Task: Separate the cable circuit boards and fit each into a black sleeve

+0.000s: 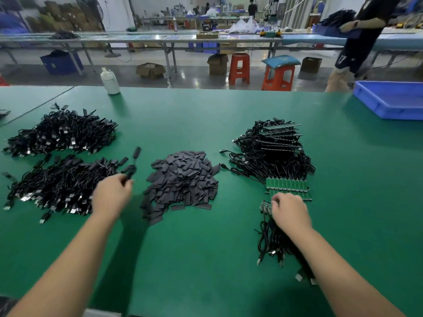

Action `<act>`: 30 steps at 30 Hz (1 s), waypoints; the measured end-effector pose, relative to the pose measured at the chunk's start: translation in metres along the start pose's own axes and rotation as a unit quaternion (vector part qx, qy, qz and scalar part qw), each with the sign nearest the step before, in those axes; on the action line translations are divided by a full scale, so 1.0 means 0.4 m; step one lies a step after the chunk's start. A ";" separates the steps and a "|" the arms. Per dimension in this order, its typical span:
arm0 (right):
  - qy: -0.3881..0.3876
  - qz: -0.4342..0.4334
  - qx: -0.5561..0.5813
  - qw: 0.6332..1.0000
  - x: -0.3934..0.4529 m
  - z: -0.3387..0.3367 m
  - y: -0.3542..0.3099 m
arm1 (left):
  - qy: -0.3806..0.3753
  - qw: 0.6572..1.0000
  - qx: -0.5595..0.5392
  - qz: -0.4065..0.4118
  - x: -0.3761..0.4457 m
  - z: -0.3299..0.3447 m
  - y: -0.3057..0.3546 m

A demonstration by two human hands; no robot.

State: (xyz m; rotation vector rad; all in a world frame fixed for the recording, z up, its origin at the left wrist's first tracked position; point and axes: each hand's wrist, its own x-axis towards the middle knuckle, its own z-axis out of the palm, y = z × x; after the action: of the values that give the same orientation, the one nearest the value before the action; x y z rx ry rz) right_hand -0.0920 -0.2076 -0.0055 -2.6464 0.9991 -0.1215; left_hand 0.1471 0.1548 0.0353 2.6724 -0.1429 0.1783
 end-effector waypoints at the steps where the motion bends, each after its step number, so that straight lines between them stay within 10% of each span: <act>1: -0.017 0.012 -0.019 1.000 0.000 0.002 0.022 | 0.008 0.999 0.045 -0.021 0.034 -0.014 -0.039; 7: -0.071 0.028 0.019 0.997 -0.007 0.001 0.063 | -0.043 0.977 0.191 -0.090 0.094 -0.021 -0.161; 15: -0.105 0.038 0.010 0.994 0.003 -0.009 0.068 | 0.089 0.986 0.084 0.116 -0.016 0.070 -0.016; 21: -0.111 0.025 0.125 0.986 0.005 -0.025 0.028 | -0.111 0.955 -0.109 0.254 -0.220 0.171 0.244; 26: -0.097 -0.045 0.158 0.982 -0.009 -0.041 -0.011 | -0.311 0.899 -0.249 0.182 -0.352 0.245 0.424; 30: -0.086 -0.075 0.155 0.981 -0.018 -0.061 -0.024 | -0.304 0.919 -0.208 0.140 -0.371 0.270 0.488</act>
State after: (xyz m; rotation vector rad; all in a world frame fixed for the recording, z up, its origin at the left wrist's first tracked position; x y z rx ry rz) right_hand -0.0958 -0.2022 0.0209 -2.3953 0.6643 -0.0720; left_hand -0.0138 -0.0569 0.0020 2.1817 -0.6768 -0.5462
